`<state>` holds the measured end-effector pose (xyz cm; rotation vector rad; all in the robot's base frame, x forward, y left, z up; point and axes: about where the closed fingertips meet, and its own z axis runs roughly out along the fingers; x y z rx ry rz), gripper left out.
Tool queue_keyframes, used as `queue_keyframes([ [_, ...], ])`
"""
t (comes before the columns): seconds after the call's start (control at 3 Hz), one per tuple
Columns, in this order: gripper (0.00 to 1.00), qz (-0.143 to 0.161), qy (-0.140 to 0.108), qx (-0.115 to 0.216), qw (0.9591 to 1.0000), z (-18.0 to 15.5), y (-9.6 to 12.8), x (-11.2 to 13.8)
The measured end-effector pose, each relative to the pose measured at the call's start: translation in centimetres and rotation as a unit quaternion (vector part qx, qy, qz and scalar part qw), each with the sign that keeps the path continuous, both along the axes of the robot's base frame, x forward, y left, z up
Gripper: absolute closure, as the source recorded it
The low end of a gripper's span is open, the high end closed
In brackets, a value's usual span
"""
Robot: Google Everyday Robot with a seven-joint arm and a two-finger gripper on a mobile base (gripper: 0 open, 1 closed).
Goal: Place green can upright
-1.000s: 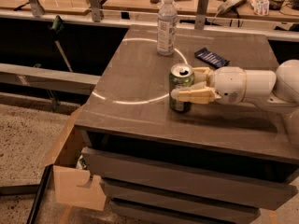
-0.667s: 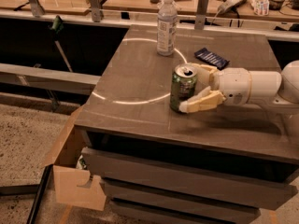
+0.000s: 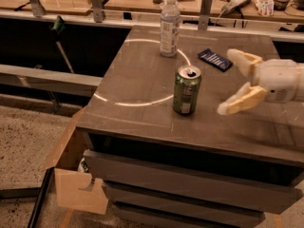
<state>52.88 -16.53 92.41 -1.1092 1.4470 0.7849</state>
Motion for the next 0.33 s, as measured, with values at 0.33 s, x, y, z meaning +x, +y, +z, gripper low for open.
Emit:
queue_keyframes([
  [0.33, 0.00, -0.012, -0.004, -0.004, 0.9999, 0.51, -0.74, -0.26],
])
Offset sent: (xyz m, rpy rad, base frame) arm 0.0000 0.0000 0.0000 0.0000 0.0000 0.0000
